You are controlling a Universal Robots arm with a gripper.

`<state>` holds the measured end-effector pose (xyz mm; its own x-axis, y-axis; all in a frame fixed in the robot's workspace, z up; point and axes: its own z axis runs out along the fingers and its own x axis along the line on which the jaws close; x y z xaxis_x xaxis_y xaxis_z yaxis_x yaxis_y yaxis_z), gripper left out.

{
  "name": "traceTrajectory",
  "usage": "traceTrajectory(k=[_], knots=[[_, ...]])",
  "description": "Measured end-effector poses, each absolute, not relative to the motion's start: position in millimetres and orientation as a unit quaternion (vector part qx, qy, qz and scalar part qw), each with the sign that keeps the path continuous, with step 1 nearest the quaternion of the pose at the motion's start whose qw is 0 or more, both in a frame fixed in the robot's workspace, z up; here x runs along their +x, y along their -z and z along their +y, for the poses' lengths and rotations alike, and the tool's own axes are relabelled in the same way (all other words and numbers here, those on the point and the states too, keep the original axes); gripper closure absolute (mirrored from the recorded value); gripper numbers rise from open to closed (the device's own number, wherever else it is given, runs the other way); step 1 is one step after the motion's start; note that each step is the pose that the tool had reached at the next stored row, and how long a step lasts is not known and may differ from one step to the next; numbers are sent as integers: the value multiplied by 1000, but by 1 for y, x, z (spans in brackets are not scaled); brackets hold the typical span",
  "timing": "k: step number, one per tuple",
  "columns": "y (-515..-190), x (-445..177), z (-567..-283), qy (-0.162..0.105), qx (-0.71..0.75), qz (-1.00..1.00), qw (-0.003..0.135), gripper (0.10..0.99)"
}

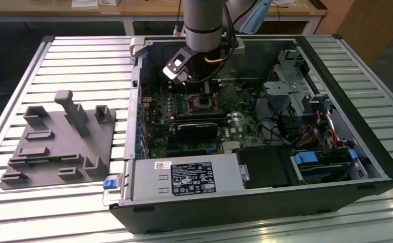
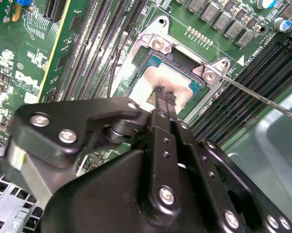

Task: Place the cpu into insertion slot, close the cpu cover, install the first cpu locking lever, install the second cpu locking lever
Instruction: 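Place the cpu into insertion slot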

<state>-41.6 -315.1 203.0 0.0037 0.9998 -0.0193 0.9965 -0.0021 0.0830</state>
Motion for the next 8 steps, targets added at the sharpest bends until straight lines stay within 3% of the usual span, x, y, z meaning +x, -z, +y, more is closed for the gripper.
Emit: traceTrajectory(k=[8], knots=[[-203,-42,-315,-23,708,705,36,980]])
